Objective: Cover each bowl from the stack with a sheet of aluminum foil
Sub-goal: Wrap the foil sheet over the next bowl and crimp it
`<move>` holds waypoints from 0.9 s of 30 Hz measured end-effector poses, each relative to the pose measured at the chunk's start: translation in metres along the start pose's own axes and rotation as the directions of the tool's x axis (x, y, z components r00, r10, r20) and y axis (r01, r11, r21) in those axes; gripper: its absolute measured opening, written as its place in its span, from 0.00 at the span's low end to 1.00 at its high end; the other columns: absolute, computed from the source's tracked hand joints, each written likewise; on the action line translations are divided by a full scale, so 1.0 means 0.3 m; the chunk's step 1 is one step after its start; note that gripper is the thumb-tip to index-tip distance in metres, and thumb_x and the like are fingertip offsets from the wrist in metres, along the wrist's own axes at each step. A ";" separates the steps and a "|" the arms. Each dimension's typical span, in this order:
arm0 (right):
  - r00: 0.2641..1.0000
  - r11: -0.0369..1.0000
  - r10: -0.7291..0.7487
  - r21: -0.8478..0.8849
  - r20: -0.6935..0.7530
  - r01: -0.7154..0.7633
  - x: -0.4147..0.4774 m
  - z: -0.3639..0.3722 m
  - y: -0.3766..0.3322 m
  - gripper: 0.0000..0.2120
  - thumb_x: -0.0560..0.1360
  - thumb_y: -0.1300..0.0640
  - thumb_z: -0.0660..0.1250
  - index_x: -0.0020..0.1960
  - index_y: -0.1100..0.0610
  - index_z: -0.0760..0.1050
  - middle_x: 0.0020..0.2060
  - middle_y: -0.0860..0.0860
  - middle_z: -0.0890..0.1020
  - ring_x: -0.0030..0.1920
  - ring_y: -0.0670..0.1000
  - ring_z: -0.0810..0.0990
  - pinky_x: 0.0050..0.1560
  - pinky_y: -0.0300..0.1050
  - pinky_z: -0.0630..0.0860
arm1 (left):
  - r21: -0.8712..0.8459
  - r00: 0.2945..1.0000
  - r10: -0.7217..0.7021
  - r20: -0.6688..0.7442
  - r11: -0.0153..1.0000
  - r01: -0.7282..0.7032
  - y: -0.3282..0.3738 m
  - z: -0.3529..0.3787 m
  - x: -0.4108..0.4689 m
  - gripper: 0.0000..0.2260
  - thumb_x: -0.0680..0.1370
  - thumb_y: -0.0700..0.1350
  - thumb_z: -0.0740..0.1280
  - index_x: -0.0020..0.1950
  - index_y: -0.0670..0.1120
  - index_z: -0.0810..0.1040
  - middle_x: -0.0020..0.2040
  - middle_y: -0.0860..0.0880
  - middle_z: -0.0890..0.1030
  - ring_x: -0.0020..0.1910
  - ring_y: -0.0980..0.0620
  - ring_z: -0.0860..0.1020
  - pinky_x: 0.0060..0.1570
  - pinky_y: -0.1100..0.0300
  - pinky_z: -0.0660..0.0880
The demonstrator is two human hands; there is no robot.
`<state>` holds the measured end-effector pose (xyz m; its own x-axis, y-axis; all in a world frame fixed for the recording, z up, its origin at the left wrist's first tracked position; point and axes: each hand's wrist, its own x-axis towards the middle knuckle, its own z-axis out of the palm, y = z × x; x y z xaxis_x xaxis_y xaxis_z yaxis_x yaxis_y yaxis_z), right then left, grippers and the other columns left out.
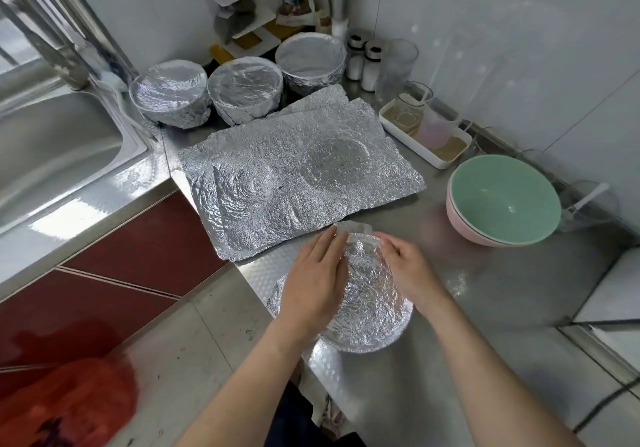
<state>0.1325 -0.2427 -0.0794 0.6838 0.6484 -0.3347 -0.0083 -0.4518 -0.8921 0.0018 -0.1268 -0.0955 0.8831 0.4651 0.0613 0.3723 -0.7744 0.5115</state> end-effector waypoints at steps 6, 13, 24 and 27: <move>0.997 0.998 -0.044 -0.054 -0.069 0.040 0.003 0.011 0.007 0.13 0.83 0.58 0.55 0.51 0.52 0.79 0.28 0.48 0.69 0.24 0.41 0.63 0.26 0.34 0.59 | -0.003 1.000 0.005 -0.026 1.000 -0.005 0.010 -0.007 0.005 0.22 0.83 0.53 0.51 0.74 0.46 0.68 0.73 0.46 0.69 0.73 0.47 0.66 0.72 0.52 0.62; 0.994 0.993 -0.009 0.114 -0.109 0.022 -0.034 0.025 0.012 0.12 0.83 0.59 0.56 0.58 0.59 0.77 0.38 0.51 0.76 0.34 0.40 0.70 0.35 0.29 0.68 | -0.048 0.999 0.034 0.016 0.998 -0.033 -0.015 -0.036 0.030 0.22 0.83 0.52 0.52 0.75 0.46 0.67 0.74 0.48 0.68 0.74 0.48 0.64 0.74 0.54 0.60; 0.949 0.995 0.011 -0.094 -0.315 -0.043 -0.058 0.076 0.035 0.14 0.83 0.58 0.54 0.51 0.59 0.78 0.40 0.55 0.82 0.42 0.52 0.79 0.44 0.46 0.74 | 0.168 0.992 -0.114 0.060 0.980 0.103 0.038 -0.011 -0.019 0.27 0.83 0.55 0.51 0.80 0.50 0.50 0.79 0.47 0.54 0.78 0.46 0.54 0.75 0.48 0.53; 0.911 0.999 0.023 -0.032 -0.411 -0.040 -0.103 0.099 0.023 0.14 0.83 0.60 0.53 0.49 0.61 0.76 0.38 0.53 0.79 0.40 0.51 0.78 0.39 0.37 0.69 | 0.089 0.997 -0.009 0.083 0.996 0.002 0.022 -0.053 0.022 0.24 0.83 0.52 0.54 0.79 0.49 0.55 0.78 0.48 0.59 0.77 0.47 0.57 0.75 0.53 0.53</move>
<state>0.0895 -0.2476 -0.0843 0.9228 0.3288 -0.2010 -0.0119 -0.4969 -0.8677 0.0055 -0.1221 -0.0781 0.9003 0.4350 -0.0143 0.3978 -0.8089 0.4329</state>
